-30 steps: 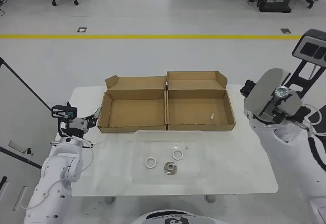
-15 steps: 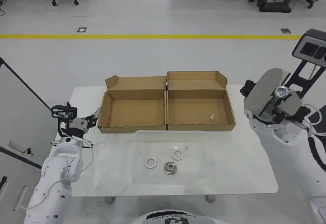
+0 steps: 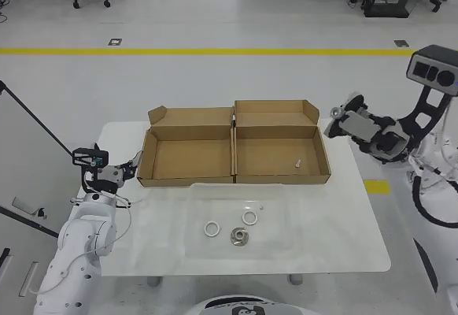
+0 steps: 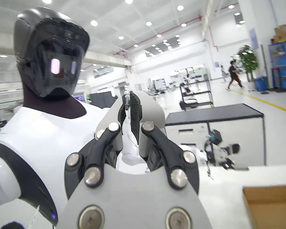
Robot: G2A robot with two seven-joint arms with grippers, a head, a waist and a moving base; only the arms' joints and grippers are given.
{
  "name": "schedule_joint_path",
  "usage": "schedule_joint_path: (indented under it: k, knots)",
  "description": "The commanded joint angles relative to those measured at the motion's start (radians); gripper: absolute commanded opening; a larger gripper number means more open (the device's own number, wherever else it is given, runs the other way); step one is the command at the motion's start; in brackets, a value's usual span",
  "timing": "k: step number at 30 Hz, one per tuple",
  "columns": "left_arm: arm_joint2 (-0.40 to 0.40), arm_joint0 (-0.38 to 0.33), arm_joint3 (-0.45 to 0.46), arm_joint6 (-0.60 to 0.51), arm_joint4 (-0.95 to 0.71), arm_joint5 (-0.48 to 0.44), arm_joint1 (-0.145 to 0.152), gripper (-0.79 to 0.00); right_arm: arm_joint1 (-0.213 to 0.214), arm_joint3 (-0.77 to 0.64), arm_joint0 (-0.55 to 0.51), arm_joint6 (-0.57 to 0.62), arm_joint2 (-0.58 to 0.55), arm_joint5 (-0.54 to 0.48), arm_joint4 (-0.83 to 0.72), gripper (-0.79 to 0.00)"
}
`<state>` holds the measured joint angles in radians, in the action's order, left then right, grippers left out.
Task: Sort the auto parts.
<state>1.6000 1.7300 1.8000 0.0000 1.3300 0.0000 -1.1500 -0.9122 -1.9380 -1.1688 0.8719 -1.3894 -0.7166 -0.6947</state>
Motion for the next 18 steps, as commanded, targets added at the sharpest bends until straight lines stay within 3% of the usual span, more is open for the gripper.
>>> schedule_joint_path:
  k: [1, 8, 10, 13, 18]
  knots:
    - [0.0, 0.0, 0.0, 0.0, 0.0, 0.0, 0.0, 0.0, 0.012, 0.019, -0.019, 0.067, -0.083, 0.051, 0.056, -0.785]
    - [0.0, 0.0, 0.0, 0.0, 0.0, 0.0, 0.0, 0.0, 0.044, 0.064, 0.025, 0.272, -0.224, 0.2, 0.235, -0.785]
    - [0.0, 0.0, 0.0, 0.0, 0.0, 0.0, 0.0, 0.0, 0.053, 0.09, 0.072, 0.341, -0.217, 0.245, 0.39, -0.785]
    - [0.0, 0.0, 0.0, 0.0, 0.0, 0.0, 0.0, 0.0, 0.058, 0.113, 0.157, 0.404, -0.146, 0.276, 0.574, -0.785]
    - [0.0, 0.0, 0.0, 0.0, 0.0, 0.0, 0.0, 0.0, 0.049, 0.176, 0.31, 0.472, 0.047, 0.241, 0.849, -0.785]
